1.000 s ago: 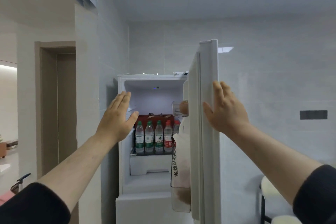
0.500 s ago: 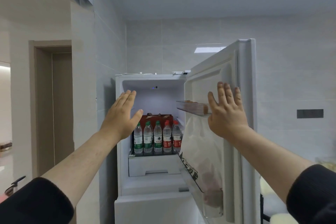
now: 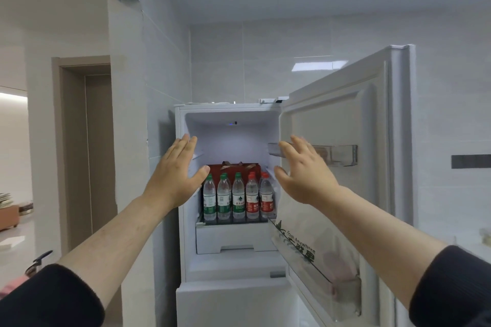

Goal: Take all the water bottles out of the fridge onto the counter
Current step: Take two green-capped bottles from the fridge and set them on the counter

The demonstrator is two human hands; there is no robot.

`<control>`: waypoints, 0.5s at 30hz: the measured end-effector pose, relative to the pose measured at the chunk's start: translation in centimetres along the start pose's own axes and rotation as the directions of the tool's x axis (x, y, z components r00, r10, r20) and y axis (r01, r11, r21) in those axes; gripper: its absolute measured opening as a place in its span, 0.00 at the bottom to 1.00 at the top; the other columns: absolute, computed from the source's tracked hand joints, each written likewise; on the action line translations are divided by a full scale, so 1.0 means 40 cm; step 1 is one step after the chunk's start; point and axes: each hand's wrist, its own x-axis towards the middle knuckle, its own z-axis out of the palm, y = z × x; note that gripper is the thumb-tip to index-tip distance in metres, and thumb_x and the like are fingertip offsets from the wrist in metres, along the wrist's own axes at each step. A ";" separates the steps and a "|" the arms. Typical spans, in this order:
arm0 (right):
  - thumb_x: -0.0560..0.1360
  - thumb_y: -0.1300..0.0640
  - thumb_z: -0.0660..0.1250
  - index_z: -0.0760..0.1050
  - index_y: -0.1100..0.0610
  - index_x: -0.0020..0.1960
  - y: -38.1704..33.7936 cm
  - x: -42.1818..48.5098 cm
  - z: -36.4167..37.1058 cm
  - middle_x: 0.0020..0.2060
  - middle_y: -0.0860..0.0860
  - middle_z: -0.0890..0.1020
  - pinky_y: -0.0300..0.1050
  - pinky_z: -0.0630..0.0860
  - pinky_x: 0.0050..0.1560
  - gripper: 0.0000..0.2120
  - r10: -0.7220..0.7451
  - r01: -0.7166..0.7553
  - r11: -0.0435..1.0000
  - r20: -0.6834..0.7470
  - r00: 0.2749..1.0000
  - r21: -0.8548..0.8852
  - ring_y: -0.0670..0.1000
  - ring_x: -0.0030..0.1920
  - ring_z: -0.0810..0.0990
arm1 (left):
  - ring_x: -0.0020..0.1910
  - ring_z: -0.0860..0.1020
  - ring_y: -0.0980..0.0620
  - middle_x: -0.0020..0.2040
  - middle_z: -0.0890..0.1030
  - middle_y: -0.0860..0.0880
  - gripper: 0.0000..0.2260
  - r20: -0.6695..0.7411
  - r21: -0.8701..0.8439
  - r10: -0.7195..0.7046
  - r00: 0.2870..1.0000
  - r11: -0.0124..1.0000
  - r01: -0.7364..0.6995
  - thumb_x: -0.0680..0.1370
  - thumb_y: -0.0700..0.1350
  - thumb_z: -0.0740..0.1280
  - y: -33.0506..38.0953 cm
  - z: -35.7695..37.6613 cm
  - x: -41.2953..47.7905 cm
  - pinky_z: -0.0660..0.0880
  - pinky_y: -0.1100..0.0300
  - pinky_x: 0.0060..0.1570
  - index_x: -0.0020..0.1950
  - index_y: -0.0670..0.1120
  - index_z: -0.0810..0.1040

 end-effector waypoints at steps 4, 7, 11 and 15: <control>0.80 0.46 0.58 0.57 0.53 0.78 -0.008 0.017 0.062 0.78 0.53 0.59 0.51 0.55 0.75 0.29 0.041 -0.052 0.985 0.070 0.997 0.166 0.54 0.78 0.54 | 0.80 0.48 0.52 0.82 0.51 0.49 0.32 0.013 -0.037 -0.021 1.000 0.999 0.021 0.81 0.56 0.59 -0.027 0.025 -0.015 0.45 0.59 0.73 0.81 0.48 0.51; 0.80 0.47 0.59 0.58 0.54 0.77 -0.021 0.034 0.124 0.76 0.52 0.63 0.50 0.58 0.73 0.28 0.063 -0.087 0.966 0.107 0.992 0.241 0.53 0.76 0.59 | 0.80 0.49 0.52 0.81 0.52 0.49 0.32 0.025 -0.082 -0.057 0.998 0.995 0.058 0.81 0.55 0.60 -0.054 0.060 -0.016 0.46 0.59 0.74 0.81 0.48 0.52; 0.80 0.48 0.59 0.58 0.55 0.77 -0.031 0.084 0.237 0.74 0.51 0.65 0.49 0.60 0.72 0.28 0.056 -0.089 0.959 0.129 0.990 0.268 0.53 0.74 0.62 | 0.80 0.50 0.53 0.81 0.53 0.50 0.31 0.046 -0.113 -0.078 0.996 0.990 0.083 0.81 0.53 0.61 -0.114 0.135 0.000 0.46 0.62 0.72 0.81 0.48 0.52; 0.79 0.47 0.60 0.58 0.54 0.77 -0.035 0.171 0.389 0.75 0.51 0.64 0.51 0.61 0.74 0.29 0.065 -0.104 0.959 0.154 0.986 0.262 0.53 0.75 0.61 | 0.79 0.51 0.53 0.81 0.54 0.50 0.32 0.078 -0.127 -0.114 0.990 0.984 0.123 0.81 0.52 0.62 -0.218 0.247 0.048 0.47 0.63 0.72 0.81 0.47 0.52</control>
